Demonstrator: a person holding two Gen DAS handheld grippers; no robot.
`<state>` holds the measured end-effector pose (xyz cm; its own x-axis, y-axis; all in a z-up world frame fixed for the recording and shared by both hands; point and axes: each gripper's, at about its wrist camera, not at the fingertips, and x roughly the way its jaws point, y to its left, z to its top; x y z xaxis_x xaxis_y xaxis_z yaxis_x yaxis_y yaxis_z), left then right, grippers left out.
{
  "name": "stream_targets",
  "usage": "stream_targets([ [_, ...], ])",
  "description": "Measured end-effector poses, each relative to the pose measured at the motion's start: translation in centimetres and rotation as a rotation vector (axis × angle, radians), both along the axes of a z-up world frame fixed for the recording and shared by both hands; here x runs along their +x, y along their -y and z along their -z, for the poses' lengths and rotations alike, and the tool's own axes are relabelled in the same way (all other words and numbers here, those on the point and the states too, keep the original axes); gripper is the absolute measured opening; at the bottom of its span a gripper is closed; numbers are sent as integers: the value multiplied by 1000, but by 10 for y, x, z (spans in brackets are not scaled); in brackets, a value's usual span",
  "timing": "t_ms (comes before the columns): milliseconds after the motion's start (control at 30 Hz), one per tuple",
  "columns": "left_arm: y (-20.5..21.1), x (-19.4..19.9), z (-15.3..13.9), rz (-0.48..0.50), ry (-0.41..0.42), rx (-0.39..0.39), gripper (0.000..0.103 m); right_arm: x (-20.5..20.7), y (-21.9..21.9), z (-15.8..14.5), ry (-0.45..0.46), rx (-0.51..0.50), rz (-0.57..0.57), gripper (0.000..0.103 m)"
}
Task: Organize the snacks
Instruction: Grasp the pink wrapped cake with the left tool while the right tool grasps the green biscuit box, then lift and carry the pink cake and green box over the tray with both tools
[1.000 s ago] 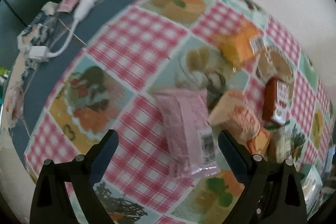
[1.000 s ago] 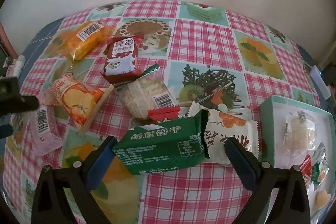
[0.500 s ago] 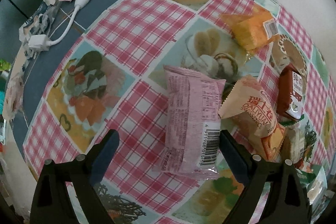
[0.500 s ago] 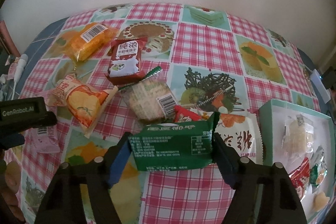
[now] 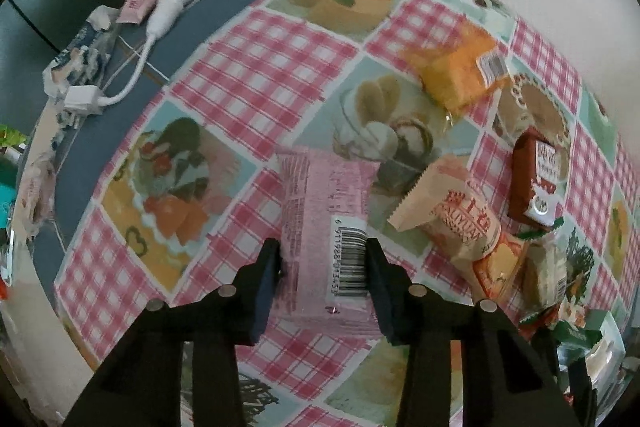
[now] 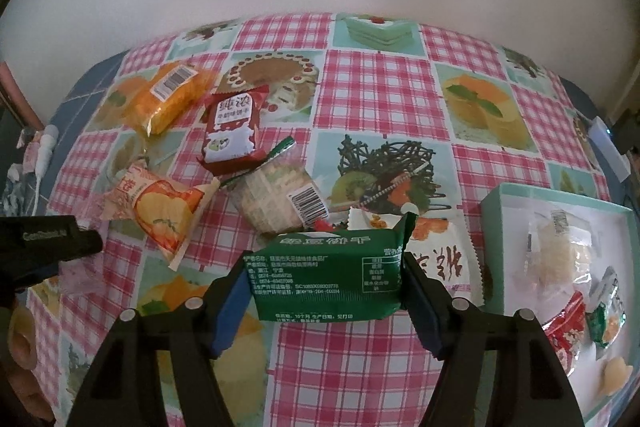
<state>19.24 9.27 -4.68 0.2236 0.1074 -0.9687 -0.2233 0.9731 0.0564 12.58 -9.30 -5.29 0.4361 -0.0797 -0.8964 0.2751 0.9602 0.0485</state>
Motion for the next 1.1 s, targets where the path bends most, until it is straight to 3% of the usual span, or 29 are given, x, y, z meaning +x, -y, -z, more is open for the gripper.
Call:
stream_targets([
  [267,-15,-3,-37,-14,71,-31,43,-5,8,-12,25,27,22,73],
  [500,-15,-13,-70,16,159,-34,43,-11,17,-42,84,48,47,73],
  [767,3,-19,-88,71,201,-36,43,-26,37,-68,111,64,110,73],
  [1100,41,-28,-97,153,208,-81,43,-52,79,-71,65,108,257,73],
])
